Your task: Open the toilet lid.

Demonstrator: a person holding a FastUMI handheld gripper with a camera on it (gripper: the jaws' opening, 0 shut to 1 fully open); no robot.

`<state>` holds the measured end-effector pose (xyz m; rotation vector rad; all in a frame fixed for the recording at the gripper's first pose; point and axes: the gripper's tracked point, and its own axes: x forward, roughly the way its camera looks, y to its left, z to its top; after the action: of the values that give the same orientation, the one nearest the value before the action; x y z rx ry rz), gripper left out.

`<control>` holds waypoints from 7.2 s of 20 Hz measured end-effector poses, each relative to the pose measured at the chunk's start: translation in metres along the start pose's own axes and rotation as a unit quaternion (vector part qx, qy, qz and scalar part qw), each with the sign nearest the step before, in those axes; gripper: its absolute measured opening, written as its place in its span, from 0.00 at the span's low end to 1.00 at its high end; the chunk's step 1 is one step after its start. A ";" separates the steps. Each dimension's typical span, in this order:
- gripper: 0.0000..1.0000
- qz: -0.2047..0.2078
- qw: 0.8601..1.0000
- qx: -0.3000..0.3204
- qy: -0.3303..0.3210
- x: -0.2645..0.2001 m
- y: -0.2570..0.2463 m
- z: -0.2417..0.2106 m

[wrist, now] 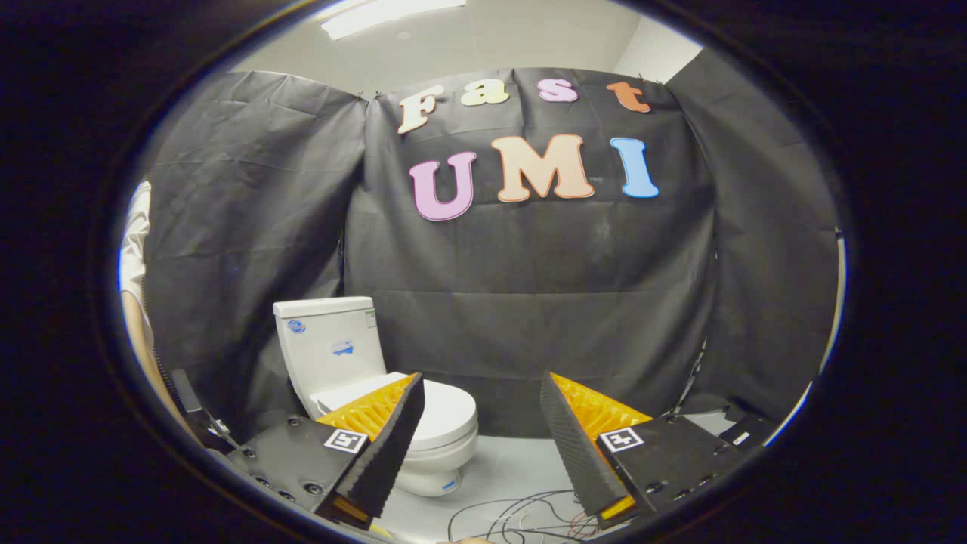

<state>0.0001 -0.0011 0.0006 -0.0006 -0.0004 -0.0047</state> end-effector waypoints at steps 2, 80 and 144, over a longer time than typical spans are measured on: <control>0.96 0.000 1.000 0.000 0.000 0.000 0.000 0.000; 0.84 -0.029 0.999 -0.036 -0.011 0.133 0.225 -0.024; 0.81 -0.129 0.984 0.115 -0.050 0.123 0.178 -0.046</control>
<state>0.1241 0.1766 -0.0450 0.2305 -0.1009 -0.2647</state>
